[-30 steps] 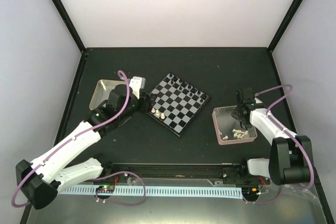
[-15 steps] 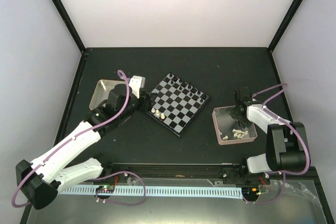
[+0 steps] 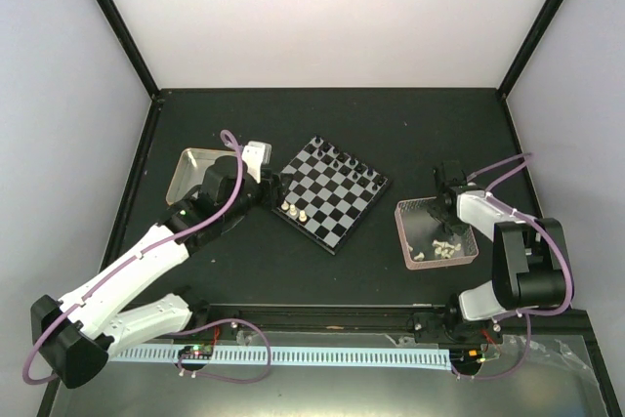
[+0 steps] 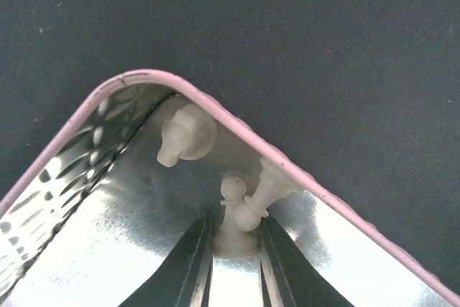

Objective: Set up the chess pieces on the board
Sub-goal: Pick up the chess piece from the storage box.

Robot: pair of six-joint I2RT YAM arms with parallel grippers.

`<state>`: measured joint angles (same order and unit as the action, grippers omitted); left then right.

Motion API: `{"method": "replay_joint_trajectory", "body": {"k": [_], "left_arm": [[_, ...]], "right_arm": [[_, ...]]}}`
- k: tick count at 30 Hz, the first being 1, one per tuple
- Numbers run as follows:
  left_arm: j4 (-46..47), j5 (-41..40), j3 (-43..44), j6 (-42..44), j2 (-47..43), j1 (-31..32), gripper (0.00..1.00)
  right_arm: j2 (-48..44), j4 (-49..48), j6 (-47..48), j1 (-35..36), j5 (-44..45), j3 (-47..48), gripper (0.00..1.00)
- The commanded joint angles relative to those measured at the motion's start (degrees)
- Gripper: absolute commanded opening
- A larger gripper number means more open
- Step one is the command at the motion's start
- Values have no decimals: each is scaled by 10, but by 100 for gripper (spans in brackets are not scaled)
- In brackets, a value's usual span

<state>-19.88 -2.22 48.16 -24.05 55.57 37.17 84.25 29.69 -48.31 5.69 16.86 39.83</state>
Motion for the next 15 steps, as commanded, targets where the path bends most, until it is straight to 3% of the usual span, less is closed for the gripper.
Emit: {"method": "replay_joint_trajectory", "body": {"k": [1,9,15], "left_arm": [[2,9,3,4,1,-5,61],[2,24,3,-10,6,-5,62],[13,103,12,-48,25,-5,64]], "right_arm": [[-12,-7,-2,-3,9,-11,16],[-77,-37,54,-1,-35,-42,14],[-180,-107,129,16,-165,-73,14]]}}
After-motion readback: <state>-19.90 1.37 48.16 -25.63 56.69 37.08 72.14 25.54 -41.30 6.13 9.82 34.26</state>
